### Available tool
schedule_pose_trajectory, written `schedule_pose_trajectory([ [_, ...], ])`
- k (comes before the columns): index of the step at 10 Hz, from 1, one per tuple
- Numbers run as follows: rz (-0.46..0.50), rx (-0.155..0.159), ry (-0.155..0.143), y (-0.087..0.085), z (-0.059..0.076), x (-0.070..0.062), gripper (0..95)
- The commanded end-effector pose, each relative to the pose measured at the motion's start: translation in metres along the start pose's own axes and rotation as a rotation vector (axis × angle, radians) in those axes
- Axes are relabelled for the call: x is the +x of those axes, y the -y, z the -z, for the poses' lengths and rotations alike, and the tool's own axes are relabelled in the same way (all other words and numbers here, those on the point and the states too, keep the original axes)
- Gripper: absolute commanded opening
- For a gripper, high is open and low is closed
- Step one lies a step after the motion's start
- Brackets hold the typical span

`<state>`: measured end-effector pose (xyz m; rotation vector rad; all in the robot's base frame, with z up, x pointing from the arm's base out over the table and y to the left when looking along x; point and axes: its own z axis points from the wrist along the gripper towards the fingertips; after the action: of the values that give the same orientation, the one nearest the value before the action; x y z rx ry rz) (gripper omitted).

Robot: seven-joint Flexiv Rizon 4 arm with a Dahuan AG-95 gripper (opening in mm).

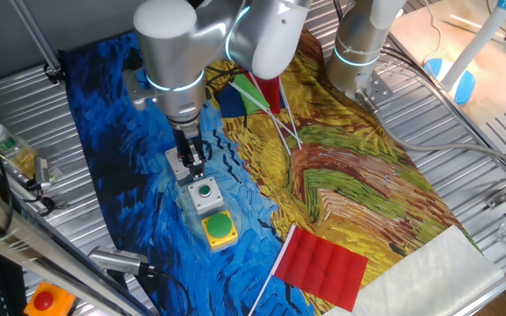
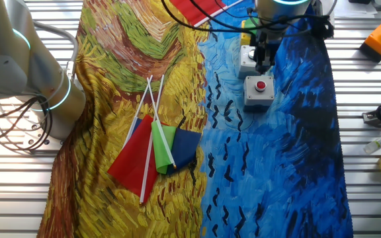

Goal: Press three buttons from left to right in sequence

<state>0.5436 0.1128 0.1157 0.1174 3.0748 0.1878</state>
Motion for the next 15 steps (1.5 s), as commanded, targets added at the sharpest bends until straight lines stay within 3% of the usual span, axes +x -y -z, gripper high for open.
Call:
schedule_pose_trajectory([
  [1, -0.013, 0.004, 0.006, -0.005, -0.003, -0.001, 38.0],
  [7, -0.040, 0.046, 0.017, -0.018, -0.009, 0.000, 38.0],
  [15, -0.039, 0.043, 0.008, -0.023, -0.013, 0.001, 38.0],
])
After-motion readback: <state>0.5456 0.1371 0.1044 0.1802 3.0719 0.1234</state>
